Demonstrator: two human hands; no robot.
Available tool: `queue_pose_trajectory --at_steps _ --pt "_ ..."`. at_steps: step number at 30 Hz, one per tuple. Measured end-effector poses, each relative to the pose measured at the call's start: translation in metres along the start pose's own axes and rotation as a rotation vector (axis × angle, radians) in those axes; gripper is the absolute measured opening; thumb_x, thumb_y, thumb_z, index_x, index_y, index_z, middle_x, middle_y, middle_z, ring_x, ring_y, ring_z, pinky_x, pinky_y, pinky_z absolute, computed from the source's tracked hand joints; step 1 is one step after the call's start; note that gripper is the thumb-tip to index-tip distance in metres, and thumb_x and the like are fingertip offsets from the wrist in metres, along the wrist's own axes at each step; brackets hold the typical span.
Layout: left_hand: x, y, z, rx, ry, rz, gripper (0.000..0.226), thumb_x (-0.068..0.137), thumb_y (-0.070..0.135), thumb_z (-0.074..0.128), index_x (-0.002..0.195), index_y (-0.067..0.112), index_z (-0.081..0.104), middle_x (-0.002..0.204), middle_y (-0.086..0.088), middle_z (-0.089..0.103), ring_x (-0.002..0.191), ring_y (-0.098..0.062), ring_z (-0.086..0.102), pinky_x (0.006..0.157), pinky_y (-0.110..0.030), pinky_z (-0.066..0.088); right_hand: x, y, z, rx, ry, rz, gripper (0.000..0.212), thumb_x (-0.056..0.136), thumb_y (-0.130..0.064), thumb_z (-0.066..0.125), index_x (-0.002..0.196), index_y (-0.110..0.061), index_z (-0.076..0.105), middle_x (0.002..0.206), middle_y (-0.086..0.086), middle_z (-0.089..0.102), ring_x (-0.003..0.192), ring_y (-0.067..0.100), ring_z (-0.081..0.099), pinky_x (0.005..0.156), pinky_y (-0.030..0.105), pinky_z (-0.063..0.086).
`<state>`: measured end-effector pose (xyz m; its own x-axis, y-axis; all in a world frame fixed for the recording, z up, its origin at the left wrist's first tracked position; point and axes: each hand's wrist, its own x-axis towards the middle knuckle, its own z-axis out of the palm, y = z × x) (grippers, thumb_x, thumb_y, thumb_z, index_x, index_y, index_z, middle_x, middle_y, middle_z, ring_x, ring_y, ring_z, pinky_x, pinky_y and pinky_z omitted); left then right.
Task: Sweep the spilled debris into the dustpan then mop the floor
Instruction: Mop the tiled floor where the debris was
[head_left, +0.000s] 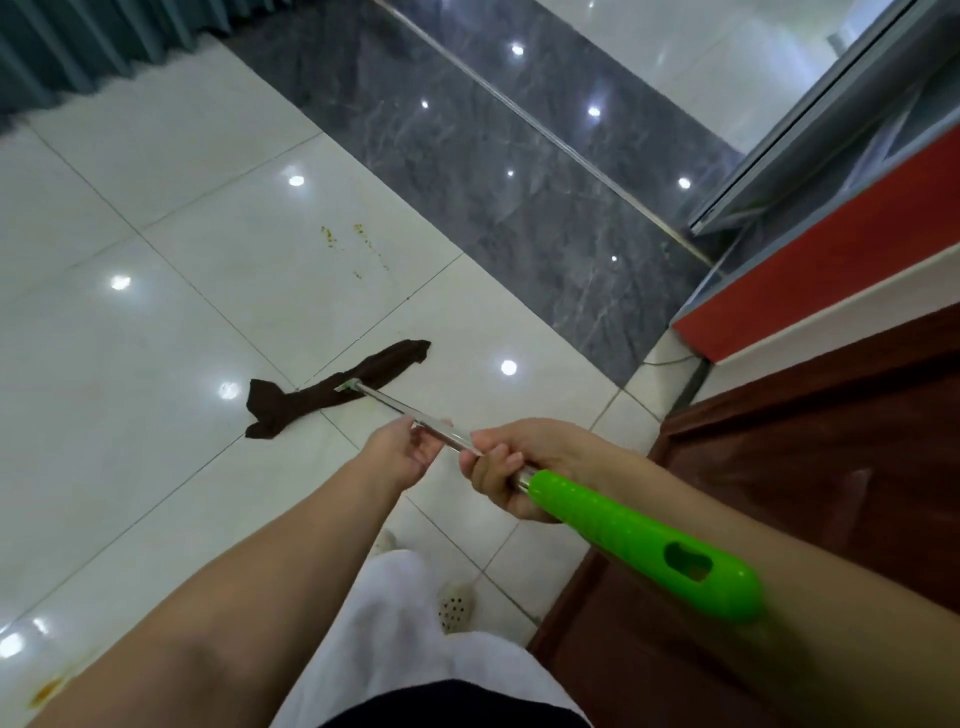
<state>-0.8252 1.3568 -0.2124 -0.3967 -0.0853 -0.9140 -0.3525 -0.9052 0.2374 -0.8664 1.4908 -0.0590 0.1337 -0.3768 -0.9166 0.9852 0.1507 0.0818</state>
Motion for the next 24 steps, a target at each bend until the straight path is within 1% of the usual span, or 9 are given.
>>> queue_pose_trajectory --at_steps 2,3,5,9,12,15,17,21,24 --pt "0.008 0.014 0.018 0.006 -0.010 0.019 0.039 0.102 0.013 0.037 0.136 -0.006 0.038 0.091 -0.022 0.058 0.092 -0.029 0.067 0.073 -0.029 0.056 0.004 -0.023 0.003 -0.041 -0.010 0.003 0.034 0.100 -0.013 0.037 0.071 0.000 0.048 0.040 0.005 0.040 0.022 0.008 0.035 0.025 0.010 0.028" --pt "0.015 0.022 0.026 -0.008 -0.003 0.022 0.039 0.102 0.014 0.037 0.136 -0.005 0.036 0.091 -0.021 0.057 0.095 -0.028 0.065 0.085 -0.031 0.051 0.005 -0.036 0.006 -0.051 -0.020 0.009 0.032 0.100 -0.013 0.037 0.073 -0.001 0.048 0.040 0.006 0.042 0.022 0.008 0.035 0.025 0.010 0.029" --pt "0.029 0.040 0.044 -0.031 0.002 0.027 0.038 0.102 0.012 0.037 0.136 -0.005 0.036 0.092 -0.022 0.058 0.085 -0.026 0.062 0.092 -0.034 0.046 0.007 -0.063 0.012 -0.042 -0.043 0.008 0.027 0.101 -0.013 0.036 0.078 -0.003 0.047 0.041 0.011 0.048 0.022 0.009 0.037 0.025 0.011 0.030" --pt "0.055 0.082 0.077 -0.055 0.046 0.030 0.037 0.101 0.009 0.036 0.135 -0.006 0.037 0.110 -0.022 0.056 0.119 -0.028 0.056 0.080 -0.036 0.049 0.015 -0.127 0.027 -0.026 -0.070 -0.002 0.021 0.101 -0.011 0.036 0.085 -0.004 0.049 0.047 0.018 0.055 0.023 0.010 0.040 0.025 0.011 0.032" --pt "0.070 0.118 0.099 -0.066 0.071 0.032 0.035 0.100 0.008 0.037 0.132 -0.007 0.038 0.120 -0.024 0.057 0.118 -0.029 0.057 0.077 -0.037 0.050 0.024 -0.176 0.041 -0.090 -0.047 0.023 0.026 0.100 -0.011 0.038 0.083 0.002 0.053 0.050 0.018 0.056 0.024 0.008 0.041 0.026 0.010 0.032" --pt "0.081 0.149 0.113 -0.102 0.090 0.034 0.023 0.100 0.006 0.037 0.120 -0.006 0.041 0.122 -0.025 0.055 0.118 -0.030 0.057 0.078 -0.040 0.050 0.035 -0.217 0.054 -0.156 -0.051 0.072 0.044 0.099 -0.012 0.038 0.069 0.010 0.061 0.058 0.016 0.058 0.026 0.006 0.042 0.026 0.012 0.033" --pt "0.088 0.165 0.119 -0.120 0.096 0.030 0.018 0.100 0.005 0.037 0.113 -0.006 0.039 0.109 -0.025 0.057 0.112 -0.031 0.060 0.075 -0.040 0.052 0.039 -0.237 0.062 -0.185 -0.054 0.103 0.047 0.099 -0.012 0.038 0.066 0.011 0.063 0.059 0.015 0.059 0.027 0.006 0.042 0.025 0.012 0.033" --pt "0.098 0.184 0.133 -0.084 0.145 0.042 0.016 0.100 0.006 0.036 0.113 -0.004 0.036 0.078 -0.024 0.059 0.069 -0.027 0.061 0.057 -0.034 0.057 0.036 -0.264 0.077 -0.276 -0.047 0.146 0.026 0.101 -0.016 0.038 0.082 -0.003 0.049 0.047 0.012 0.055 0.025 0.006 0.039 0.024 0.011 0.030" --pt "0.104 0.193 0.149 -0.063 0.175 0.059 0.015 0.100 0.006 0.038 0.109 -0.006 0.037 0.076 -0.025 0.059 0.064 -0.026 0.061 0.034 -0.028 0.051 0.032 -0.287 0.079 -0.332 -0.041 0.203 0.032 0.101 -0.018 0.038 0.077 -0.002 0.050 0.049 0.005 0.049 0.023 0.006 0.036 0.024 0.011 0.028"
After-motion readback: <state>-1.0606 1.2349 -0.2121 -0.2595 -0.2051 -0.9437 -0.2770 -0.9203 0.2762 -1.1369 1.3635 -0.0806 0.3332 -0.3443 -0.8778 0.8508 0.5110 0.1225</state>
